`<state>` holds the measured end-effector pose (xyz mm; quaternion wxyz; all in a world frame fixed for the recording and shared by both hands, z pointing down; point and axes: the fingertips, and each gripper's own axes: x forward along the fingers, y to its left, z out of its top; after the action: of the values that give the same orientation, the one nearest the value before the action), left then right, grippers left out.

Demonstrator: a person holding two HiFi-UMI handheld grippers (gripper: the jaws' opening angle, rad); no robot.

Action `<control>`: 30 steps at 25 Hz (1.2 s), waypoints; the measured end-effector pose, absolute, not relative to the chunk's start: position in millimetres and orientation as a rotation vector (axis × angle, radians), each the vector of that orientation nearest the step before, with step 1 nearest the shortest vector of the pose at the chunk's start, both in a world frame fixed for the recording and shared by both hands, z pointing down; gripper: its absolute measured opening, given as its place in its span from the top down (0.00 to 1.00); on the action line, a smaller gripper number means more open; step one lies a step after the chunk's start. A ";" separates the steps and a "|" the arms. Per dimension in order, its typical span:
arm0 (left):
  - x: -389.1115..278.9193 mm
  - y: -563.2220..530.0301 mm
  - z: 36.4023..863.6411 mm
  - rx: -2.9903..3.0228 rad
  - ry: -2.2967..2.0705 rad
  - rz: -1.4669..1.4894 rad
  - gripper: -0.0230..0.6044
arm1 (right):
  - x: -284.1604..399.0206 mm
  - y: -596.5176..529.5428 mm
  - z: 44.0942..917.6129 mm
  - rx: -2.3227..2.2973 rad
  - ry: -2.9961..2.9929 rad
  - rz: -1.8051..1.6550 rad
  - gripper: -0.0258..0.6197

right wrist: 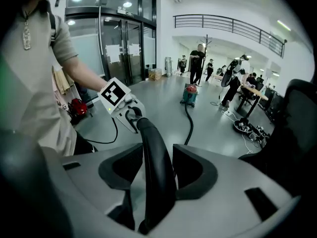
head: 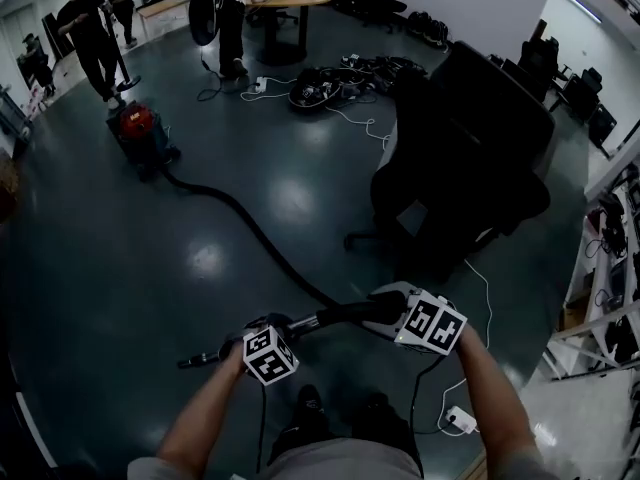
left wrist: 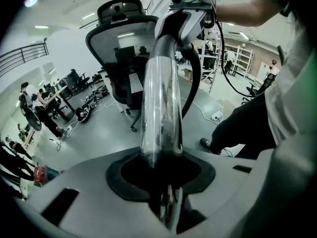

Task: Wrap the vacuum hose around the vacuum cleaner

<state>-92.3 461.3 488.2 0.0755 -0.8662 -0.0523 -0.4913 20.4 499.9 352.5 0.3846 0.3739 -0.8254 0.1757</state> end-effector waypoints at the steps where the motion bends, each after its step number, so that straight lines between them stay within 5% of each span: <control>1: -97.2 455.3 485.7 -2.606 -0.136 -1.480 0.74 | 22.2 495.8 342.9 0.980 -2.117 0.455 0.70; 15: -105.8 353.3 446.7 -2.848 0.401 -1.427 0.75 | 31.1 422.7 291.7 1.167 -2.423 0.432 0.70; 30: -57.9 265.6 357.2 -3.048 0.995 -1.079 0.75 | -6.8 287.8 271.6 1.114 -2.817 0.854 0.70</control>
<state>-57.9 265.6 357.2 -0.1202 -0.8945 0.2920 -0.3166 -6.8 287.8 271.6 -0.0030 0.3538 -0.8951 0.2714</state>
